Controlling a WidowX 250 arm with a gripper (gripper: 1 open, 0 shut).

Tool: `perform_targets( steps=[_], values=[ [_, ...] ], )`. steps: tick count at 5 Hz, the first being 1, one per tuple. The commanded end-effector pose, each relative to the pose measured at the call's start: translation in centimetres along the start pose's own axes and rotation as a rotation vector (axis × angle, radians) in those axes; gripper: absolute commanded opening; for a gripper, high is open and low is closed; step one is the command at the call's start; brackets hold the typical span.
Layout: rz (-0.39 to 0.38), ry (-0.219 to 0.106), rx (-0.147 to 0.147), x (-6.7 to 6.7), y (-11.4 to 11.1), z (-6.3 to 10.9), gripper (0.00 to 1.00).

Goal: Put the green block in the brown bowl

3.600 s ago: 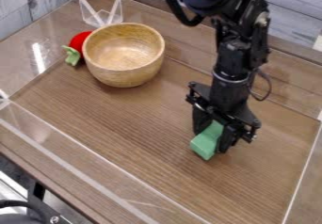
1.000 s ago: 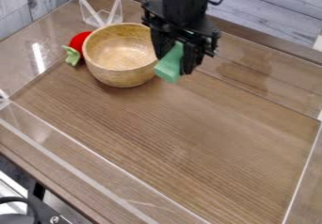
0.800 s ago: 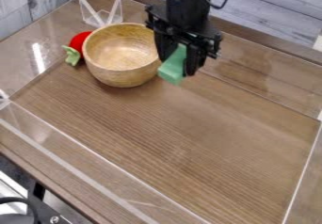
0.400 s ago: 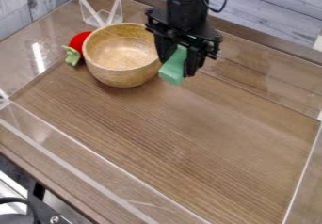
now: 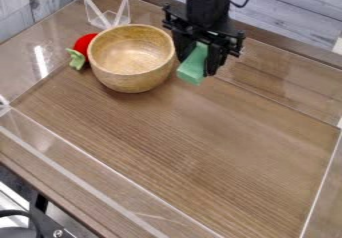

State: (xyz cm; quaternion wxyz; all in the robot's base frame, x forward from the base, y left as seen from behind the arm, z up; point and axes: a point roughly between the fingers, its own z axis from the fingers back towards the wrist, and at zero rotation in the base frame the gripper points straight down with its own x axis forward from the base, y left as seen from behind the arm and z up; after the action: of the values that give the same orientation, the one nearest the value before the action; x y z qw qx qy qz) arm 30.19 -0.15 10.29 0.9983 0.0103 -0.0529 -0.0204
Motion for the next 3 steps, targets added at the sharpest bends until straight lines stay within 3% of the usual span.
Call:
perform_targets(
  steps=[1,3],
  values=[
    [0.032,-0.054,0.011,1.68,1.23,1.72,0.00],
    [0.053,-0.051,0.013,1.86,1.64,2.12,0.00]
  ],
)
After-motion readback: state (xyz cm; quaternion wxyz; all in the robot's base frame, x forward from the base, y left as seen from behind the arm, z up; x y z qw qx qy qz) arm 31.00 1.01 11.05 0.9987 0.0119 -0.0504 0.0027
